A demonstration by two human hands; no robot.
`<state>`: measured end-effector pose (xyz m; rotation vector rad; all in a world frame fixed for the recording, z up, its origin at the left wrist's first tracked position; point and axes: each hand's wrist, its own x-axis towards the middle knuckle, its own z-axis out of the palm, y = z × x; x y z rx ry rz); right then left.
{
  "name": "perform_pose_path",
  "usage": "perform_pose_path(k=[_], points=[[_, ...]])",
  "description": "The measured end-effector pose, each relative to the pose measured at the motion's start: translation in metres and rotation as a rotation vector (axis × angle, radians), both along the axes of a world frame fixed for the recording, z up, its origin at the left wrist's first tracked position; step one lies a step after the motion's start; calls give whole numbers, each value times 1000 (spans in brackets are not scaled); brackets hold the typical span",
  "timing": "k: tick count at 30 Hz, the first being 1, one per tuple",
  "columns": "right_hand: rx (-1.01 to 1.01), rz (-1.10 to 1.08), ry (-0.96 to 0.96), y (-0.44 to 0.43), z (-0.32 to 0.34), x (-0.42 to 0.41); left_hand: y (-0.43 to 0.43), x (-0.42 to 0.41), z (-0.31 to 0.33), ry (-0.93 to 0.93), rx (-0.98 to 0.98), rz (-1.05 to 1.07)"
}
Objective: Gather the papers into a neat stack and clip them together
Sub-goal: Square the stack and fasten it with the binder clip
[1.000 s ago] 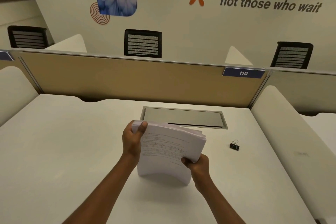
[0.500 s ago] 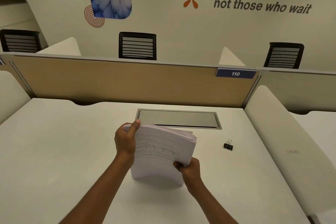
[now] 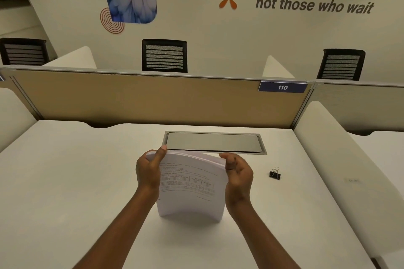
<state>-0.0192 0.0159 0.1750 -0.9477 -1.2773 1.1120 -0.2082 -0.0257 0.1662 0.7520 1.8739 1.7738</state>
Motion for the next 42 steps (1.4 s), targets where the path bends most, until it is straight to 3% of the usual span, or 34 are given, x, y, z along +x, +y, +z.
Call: perform_pose_path(k=[12,18,24,32,42], points=[[-118,-98,-17,-2,7,-8,-8,-3,-5,-2,23,-53],[-109,-101,-11,0,10,-8,-21,-17,-34,-119,-76,-326],[-51,145,109,6,-31,5,-19,-23,-54,-126,-206,-424],[-212,172,-268,4,-68,10,-12,-21,-66,-212,-213,-420],[-347,113,-285,13,-70,7,-12,-4,-68,-96,-177,-309]])
